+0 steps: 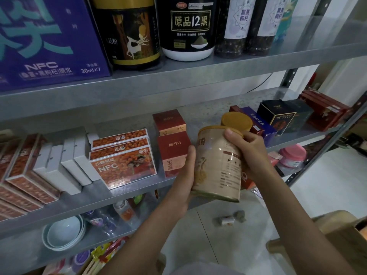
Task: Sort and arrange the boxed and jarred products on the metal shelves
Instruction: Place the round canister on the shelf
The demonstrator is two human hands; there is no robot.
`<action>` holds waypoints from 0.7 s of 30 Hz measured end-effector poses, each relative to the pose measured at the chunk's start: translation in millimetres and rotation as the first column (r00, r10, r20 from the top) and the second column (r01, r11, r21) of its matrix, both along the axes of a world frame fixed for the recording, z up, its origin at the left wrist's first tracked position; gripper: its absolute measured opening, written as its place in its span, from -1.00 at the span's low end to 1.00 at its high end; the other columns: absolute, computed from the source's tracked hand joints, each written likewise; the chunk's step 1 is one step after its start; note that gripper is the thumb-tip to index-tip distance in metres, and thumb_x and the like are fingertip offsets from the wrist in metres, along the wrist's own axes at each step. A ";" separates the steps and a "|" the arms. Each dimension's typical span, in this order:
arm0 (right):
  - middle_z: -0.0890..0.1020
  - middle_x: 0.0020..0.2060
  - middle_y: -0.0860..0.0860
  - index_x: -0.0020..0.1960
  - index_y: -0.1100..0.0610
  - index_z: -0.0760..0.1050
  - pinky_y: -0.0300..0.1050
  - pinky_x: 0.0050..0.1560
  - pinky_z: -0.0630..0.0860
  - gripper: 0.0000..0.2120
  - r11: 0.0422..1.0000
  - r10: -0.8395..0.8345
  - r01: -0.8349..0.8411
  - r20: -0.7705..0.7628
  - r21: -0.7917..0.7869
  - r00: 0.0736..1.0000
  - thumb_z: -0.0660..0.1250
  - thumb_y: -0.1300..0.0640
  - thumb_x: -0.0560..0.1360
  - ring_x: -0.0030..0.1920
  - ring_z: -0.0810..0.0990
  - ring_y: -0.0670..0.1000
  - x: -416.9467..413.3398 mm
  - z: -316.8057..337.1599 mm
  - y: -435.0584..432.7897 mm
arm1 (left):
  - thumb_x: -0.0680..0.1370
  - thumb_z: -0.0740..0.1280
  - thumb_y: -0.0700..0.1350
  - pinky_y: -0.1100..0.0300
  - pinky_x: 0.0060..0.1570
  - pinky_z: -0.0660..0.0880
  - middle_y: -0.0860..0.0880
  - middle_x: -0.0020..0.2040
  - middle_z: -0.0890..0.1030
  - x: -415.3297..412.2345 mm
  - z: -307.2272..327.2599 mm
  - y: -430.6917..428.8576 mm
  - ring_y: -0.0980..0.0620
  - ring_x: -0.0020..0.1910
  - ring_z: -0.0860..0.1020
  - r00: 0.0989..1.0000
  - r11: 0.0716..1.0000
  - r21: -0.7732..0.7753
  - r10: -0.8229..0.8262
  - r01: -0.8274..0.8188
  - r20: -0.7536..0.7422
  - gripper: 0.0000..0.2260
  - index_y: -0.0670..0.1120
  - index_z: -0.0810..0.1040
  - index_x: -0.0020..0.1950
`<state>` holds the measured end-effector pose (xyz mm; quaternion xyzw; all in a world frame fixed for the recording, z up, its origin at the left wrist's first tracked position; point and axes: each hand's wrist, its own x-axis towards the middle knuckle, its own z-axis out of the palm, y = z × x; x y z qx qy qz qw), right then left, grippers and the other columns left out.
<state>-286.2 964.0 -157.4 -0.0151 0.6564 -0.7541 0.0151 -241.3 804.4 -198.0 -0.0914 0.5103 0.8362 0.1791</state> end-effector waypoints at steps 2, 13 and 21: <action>0.70 -0.30 0.01 -0.10 0.14 0.60 -0.22 -0.33 0.58 -0.59 0.998 -0.038 0.037 0.014 0.044 0.999 0.52 -0.12 0.21 -0.29 0.70 0.01 -1.7 2.2 -3.2 | 0.45 0.25 0.33 0.22 -0.16 0.60 0.07 0.06 0.69 2.0 6.5 -1.9 0.09 0.04 0.66 0.997 0.997 0.071 -0.034 0.039 -0.064 -0.61 0.17 0.57 0.14; 0.61 0.16 0.25 0.33 0.22 0.47 0.22 0.25 0.50 -0.34 0.969 0.059 0.034 0.364 -0.245 0.929 0.44 -0.10 0.33 0.17 0.60 0.24 -4.2 -11.3 -2.7 | 0.49 0.32 0.22 -0.09 0.39 0.33 -0.24 0.32 0.52 2.8 9.9 -11.6 -0.19 0.26 0.50 0.888 0.761 0.648 -0.300 0.002 0.349 -0.39 -0.22 0.50 0.34; 0.66 0.07 0.26 0.28 0.23 0.49 0.10 -0.07 0.64 -0.44 0.873 0.175 0.030 0.371 -0.487 0.912 0.37 -0.10 0.41 0.03 0.68 0.21 -7.1 -26.3 -11.7 | 0.52 0.26 0.22 -0.07 0.37 0.27 -0.27 0.37 0.46 -2.0 -2.5 -16.7 -0.21 0.35 0.41 0.873 0.798 0.600 -0.333 0.059 0.358 -0.39 -0.24 0.48 0.36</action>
